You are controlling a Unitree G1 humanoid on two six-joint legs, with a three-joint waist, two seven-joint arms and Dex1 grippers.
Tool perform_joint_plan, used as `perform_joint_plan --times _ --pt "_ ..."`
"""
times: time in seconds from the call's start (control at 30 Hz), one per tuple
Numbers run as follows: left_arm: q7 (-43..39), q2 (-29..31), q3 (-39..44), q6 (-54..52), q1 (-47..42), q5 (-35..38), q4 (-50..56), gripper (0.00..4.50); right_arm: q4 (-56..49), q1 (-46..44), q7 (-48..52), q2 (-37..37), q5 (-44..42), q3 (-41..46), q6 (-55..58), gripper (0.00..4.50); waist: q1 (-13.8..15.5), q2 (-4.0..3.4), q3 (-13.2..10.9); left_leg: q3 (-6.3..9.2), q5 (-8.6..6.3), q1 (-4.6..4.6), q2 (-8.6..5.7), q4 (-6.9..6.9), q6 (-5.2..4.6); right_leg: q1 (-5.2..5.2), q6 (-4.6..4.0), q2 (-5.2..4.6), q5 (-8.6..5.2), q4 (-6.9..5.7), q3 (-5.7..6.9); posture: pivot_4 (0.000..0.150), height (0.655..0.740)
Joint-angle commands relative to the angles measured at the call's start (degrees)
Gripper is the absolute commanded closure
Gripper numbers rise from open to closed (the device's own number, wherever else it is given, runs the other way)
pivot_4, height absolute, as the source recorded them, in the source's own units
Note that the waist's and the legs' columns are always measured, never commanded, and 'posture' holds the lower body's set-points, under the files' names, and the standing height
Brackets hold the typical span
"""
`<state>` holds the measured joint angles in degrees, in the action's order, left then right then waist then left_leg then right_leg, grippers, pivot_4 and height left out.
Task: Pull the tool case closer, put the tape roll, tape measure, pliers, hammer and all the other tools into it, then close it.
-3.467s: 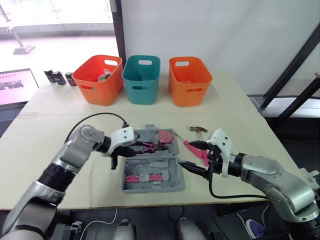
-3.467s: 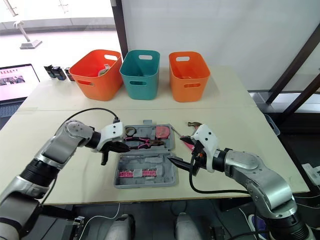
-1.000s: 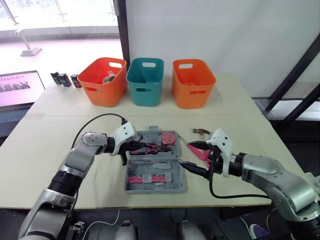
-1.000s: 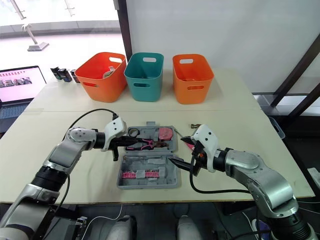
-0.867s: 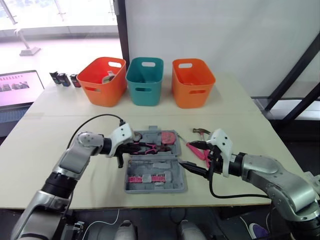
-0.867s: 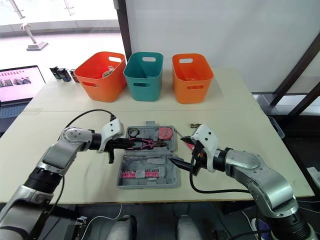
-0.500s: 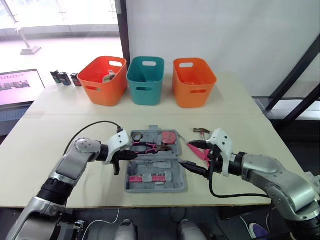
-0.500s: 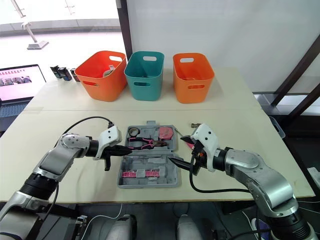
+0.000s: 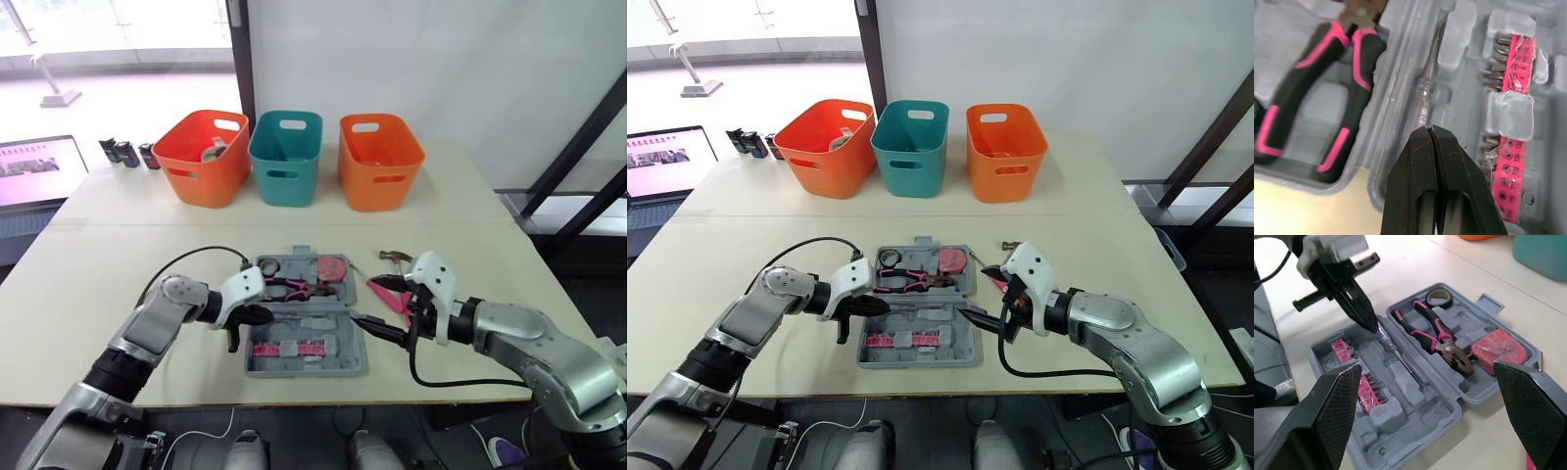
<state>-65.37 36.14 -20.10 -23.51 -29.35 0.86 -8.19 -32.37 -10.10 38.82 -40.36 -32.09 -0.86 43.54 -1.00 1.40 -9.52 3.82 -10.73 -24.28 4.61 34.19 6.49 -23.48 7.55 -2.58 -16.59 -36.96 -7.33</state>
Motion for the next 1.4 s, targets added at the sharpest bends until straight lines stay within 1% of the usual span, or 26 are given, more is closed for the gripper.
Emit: perform_joint_plan --times 0.03,0.23,0.3,0.47,0.73,0.87,1.2,1.4 --pt "0.8 -0.3 -2.0 -0.6 -2.6 -3.0 -1.6 4.46 -1.3 -0.6 -0.2 0.2 -0.1 0.6 -0.4 0.0 -0.1 0.01 0.0 0.0 0.0 0.0 0.0 0.02 0.0 0.0 -0.01 0.0 0.0 0.0 0.0 0.15 0.74" --pt "0.9 -3.0 -4.0 -0.3 -4.8 -3.8 -3.8 4.46 -1.9 -0.2 -0.7 0.3 -0.3 0.7 -0.2 0.0 0.2 0.0 0.0 0.0 0.01 0.01 0.0 0.08 -0.01 0.05 -0.03 -0.01 0.02 -0.03 0.0 0.15 0.74" --pt "0.3 -3.7 -3.6 -0.8 -5.1 -3.0 -3.2 4.46 -2.2 0.1 -0.8 0.3 -0.5 0.9 -0.1 0.0 0.1 0.0 0.0 0.0 0.01 0.0 -0.01 0.09 -0.01 0.05 -0.03 -0.01 0.02 -0.02 0.0 0.15 0.74" --pt "-1.9 -2.4 -1.0 -3.4 -5.4 0.0 1.3 4.46 -2.5 0.9 -0.8 0.0 -0.7 1.3 -0.2 0.0 -0.1 0.01 0.0 0.02 0.01 -0.04 0.0 0.05 -0.01 0.0 -0.01 0.01 0.01 -0.04 0.0 0.15 0.74" --pt "-0.7 -1.0 -1.8 -1.4 -7.8 -2.3 -1.3 4.46 -2.0 0.7 -0.8 0.3 -0.4 0.9 -0.6 0.0 -0.1 0.03 0.0 0.03 0.01 -0.05 0.0 0.03 -0.01 -0.02 0.01 0.02 0.0 -0.04 0.0 0.15 0.74" --pt "-0.8 -1.8 -2.1 -1.4 -8.2 -2.6 -1.9 4.46 -1.9 0.6 -0.8 0.4 -0.4 0.7 -0.6 0.0 -0.1 0.03 0.0 0.03 0.0 -0.06 0.0 0.03 -0.01 -0.02 0.01 0.02 0.0 -0.03 0.0 0.15 0.74" --pt "-1.0 -4.5 -6.9 3.3 -9.8 -7.4 -9.5 4.46 -3.1 1.9 -2.0 0.6 -0.7 1.2 -0.1 0.0 0.0 0.01 0.0 0.04 0.01 -0.03 -0.01 0.05 -0.01 0.02 0.01 0.02 0.0 -0.05 0.0 0.15 0.74" --pt "-1.5 -6.1 -7.7 4.5 -10.3 -8.4 -10.6 4.46 -3.4 2.5 -2.7 0.6 -0.6 1.3 0.0 0.0 0.1 0.01 0.0 0.04 0.01 -0.01 -0.01 0.1 -0.01 0.07 -0.01 0.02 0.01 -0.05 0.0 0.15 0.74"
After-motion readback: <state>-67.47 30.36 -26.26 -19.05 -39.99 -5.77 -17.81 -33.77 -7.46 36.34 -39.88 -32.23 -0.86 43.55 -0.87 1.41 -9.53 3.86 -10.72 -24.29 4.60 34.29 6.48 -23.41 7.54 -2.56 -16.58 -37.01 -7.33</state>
